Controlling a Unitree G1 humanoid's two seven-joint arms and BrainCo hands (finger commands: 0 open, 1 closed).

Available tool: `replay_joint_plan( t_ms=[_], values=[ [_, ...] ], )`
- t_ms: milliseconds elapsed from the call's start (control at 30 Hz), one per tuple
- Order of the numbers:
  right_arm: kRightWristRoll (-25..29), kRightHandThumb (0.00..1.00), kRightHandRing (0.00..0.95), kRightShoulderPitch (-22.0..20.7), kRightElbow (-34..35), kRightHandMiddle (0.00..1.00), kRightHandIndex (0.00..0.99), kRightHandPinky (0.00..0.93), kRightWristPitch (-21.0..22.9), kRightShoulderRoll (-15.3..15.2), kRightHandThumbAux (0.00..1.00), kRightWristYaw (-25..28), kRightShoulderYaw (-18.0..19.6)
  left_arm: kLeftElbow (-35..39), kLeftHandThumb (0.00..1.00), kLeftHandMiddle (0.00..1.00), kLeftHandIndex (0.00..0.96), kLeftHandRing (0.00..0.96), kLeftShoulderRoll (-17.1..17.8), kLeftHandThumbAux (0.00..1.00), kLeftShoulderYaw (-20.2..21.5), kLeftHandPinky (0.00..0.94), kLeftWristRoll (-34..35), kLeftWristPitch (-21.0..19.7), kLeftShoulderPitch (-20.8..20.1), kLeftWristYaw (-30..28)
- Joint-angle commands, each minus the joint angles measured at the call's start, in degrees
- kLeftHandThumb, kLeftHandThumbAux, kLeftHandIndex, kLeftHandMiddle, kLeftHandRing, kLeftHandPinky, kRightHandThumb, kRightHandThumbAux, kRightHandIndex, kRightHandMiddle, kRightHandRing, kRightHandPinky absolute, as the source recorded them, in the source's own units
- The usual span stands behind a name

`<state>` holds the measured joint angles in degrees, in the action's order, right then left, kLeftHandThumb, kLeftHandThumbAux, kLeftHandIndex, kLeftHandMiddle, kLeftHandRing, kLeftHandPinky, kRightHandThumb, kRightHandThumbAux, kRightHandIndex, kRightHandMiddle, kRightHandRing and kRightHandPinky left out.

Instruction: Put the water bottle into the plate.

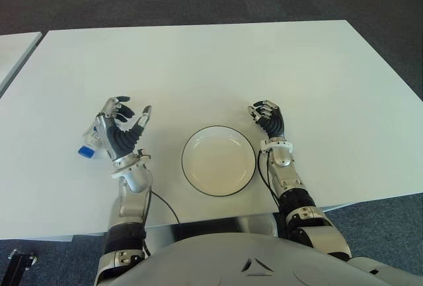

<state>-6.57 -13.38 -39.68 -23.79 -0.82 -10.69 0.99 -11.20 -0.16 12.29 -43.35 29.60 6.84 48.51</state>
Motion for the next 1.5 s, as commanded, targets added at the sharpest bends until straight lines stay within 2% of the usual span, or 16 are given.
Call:
replay_joint_plan(
  t_ms=[33, 100, 200, 267, 300, 333, 367, 433, 600, 700, 800, 933, 1133, 1333, 1433, 1500],
  values=[
    [-0.22, 0.707, 0.646, 0.92, -0.11, 0.649, 0.436, 0.646, 1.75, 0.53, 0.727, -0.17, -0.36, -0.72, 0.326, 0.273, 0.226, 0.245, 1.22, 0.815, -1.15, 0.24, -10.0, -11.36, -2.42, 12.2],
    [-0.18, 0.707, 0.646, 0.91, -0.03, 0.648, 0.436, 0.646, 1.96, 0.62, 0.727, -0.26, -0.34, -1.89, 0.198, 0.123, 0.114, 0.102, 1.5, 0.803, -0.8, 0.101, -10.07, -16.07, -3.2, 12.07],
    [-0.07, 0.707, 0.646, 0.94, 0.27, 0.647, 0.435, 0.647, 2.35, 0.76, 0.727, -0.32, -0.27, -4.0, 0.146, 0.04, 0.037, 0.033, 2.33, 0.731, -0.01, 0.033, -9.41, -24.05, -4.88, 9.79],
    [-0.17, 0.707, 0.645, 1.02, 0.59, 0.646, 0.435, 0.649, 2.57, 0.86, 0.727, -0.45, -0.32, -5.19, 0.17, 0.02, 0.019, 0.017, 3.4, 0.649, 0.15, 0.016, -8.9, -28.59, -5.94, 7.78],
    [-0.26, 0.707, 0.644, 1.09, 0.76, 0.645, 0.435, 0.649, 2.65, 0.93, 0.727, -0.54, -0.37, -5.69, 0.22, 0.013, 0.012, 0.01, 4.03, 0.554, 0.11, 0.01, -8.59, -30.35, -6.37, 6.95],
    [-0.37, 0.707, 0.644, 1.13, 0.88, 0.645, 0.435, 0.648, 2.7, 0.97, 0.727, -0.66, -0.42, -5.8, 0.238, 0.01, 0.009, 0.008, 4.64, 0.52, -0.03, 0.008, -8.6, -32.62, -6.74, 5.6],
    [-0.46, 0.707, 0.644, 1.17, 0.96, 0.644, 0.435, 0.648, 2.63, 0.99, 0.727, -0.75, -0.46, -6.0, 0.293, 0.006, 0.006, 0.005, 5.31, 0.426, -0.16, 0.005, -8.61, -34.87, -7.1, 4.35],
    [-0.54, 0.707, 0.645, 1.25, 1.09, 0.643, 0.435, 0.648, 2.6, 1.01, 0.727, -0.81, -0.49, -5.96, 0.368, 0.002, 0.002, 0.002, 6.1, 0.315, -0.72, 0.002, -8.38, -37.49, -7.36, 3.19],
    [-0.52, 0.707, 0.648, 1.45, 1.16, 0.645, 0.435, 0.654, 1.98, 0.98, 0.727, -0.78, -0.63, -7.38, 0.464, 0.0, 0.0, 0.0, 8.81, 0.205, -2.79, 0.0, -9.91, -46.98, -8.51, -0.58],
    [-0.49, 0.707, 0.649, 1.5, 1.15, 0.646, 0.435, 0.653, 1.8, 0.96, 0.727, -0.86, -0.65, -8.13, 0.496, 0.0, 0.0, 0.0, 10.13, 0.174, -5.01, 0.0, -11.04, -52.76, -9.12, -3.26],
    [-0.4, 0.707, 0.649, 1.53, 1.13, 0.646, 0.435, 0.651, 1.67, 0.95, 0.727, -0.83, -0.66, -8.14, 0.519, 0.0, 0.0, 0.0, 11.06, 0.151, -6.86, 0.0, -11.21, -56.79, -9.46, -5.9],
    [-0.3, 0.707, 0.65, 1.49, 1.01, 0.647, 0.435, 0.652, 1.43, 0.86, 0.726, -0.7, -0.68, -8.72, 0.535, 0.0, 0.0, 0.0, 12.49, 0.126, -8.85, 0.0, -10.32, -60.15, -10.18, -9.28],
    [-0.24, 0.708, 0.65, 1.4, 0.74, 0.649, 0.435, 0.648, 1.07, 0.66, 0.726, -0.61, -0.69, -10.77, 0.55, 0.0, 0.0, 0.0, 14.76, 0.107, -11.12, 0.0, -9.17, -62.79, -11.37, -12.71],
    [-0.12, 0.708, 0.649, 1.27, 0.27, 0.652, 0.436, 0.645, 0.35, 0.47, 0.726, -0.33, -0.71, -16.5, 0.548, 0.0, 0.0, 0.0, 16.94, 0.094, -12.79, 0.0, -7.01, -62.69, -13.86, -14.11],
    [-0.04, 0.709, 0.648, 1.2, 0.17, 0.652, 0.437, 0.643, 0.28, 0.46, 0.726, -0.27, -0.71, -26.27, 0.533, 0.0, 0.0, 0.0, 18.28, 0.086, -13.92, 0.0, -5.12, -60.49, -17.54, -13.85],
    [0.03, 0.709, 0.646, 1.19, 0.16, 0.652, 0.437, 0.641, 0.34, 0.44, 0.726, -0.21, -0.69, -28.94, 0.524, 0.0, 0.0, 0.0, 18.71, 0.082, -14.82, 0.0, -4.45, -60.18, -18.58, -13.95]
  ],
)
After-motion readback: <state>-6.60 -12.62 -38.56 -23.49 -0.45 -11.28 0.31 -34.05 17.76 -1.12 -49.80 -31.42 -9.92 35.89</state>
